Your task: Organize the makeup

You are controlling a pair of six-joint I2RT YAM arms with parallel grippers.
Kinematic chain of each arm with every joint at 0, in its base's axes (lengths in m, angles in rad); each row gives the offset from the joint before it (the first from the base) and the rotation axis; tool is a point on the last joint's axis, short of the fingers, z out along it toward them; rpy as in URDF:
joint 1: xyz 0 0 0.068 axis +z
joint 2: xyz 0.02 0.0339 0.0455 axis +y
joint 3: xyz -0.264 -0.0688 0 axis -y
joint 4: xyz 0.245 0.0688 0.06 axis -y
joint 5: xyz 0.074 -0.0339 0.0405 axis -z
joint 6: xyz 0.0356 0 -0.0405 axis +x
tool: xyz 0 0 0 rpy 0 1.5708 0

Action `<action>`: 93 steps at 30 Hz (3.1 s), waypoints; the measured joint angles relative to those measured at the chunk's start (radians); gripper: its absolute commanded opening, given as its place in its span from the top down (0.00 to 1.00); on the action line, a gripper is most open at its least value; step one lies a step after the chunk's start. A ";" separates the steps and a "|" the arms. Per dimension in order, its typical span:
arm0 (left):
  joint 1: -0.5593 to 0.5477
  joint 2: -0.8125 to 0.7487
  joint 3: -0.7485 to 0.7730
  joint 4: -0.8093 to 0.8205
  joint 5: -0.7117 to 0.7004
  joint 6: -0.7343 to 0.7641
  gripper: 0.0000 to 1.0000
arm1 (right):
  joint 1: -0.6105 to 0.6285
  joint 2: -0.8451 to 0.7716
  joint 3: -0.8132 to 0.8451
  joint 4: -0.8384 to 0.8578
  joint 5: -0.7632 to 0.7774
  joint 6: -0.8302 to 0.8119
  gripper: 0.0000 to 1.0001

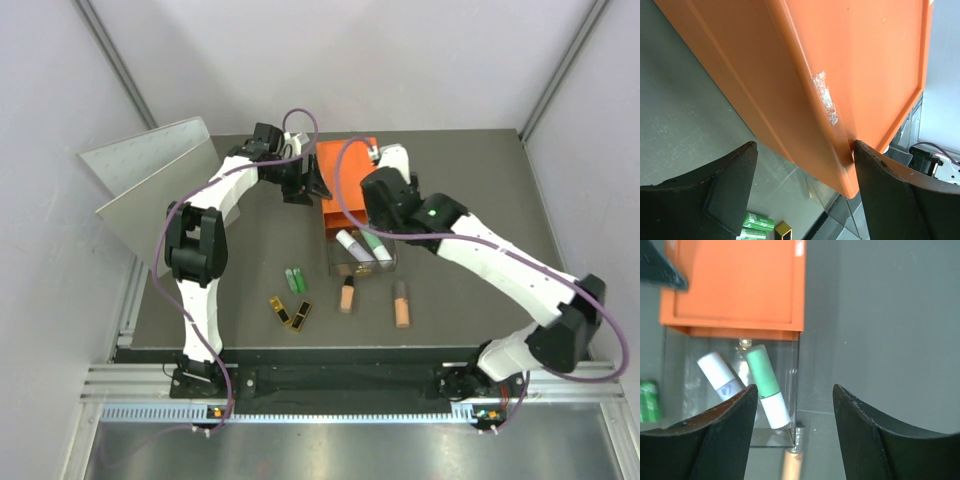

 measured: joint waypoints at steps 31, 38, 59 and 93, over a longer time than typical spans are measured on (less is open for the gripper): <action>0.001 0.000 -0.004 0.000 0.009 0.013 0.18 | -0.241 -0.131 -0.607 0.074 -0.560 0.357 0.53; 0.003 0.000 -0.008 -0.005 0.028 0.013 0.18 | -0.241 -0.092 -0.629 0.105 -0.627 0.352 0.65; 0.003 0.015 0.011 -0.022 0.029 0.015 0.17 | -0.242 -0.071 -0.688 0.173 -0.638 0.374 1.00; 0.003 0.030 0.035 -0.050 0.034 0.019 0.16 | -0.261 -0.004 0.014 -0.168 -0.183 0.155 1.00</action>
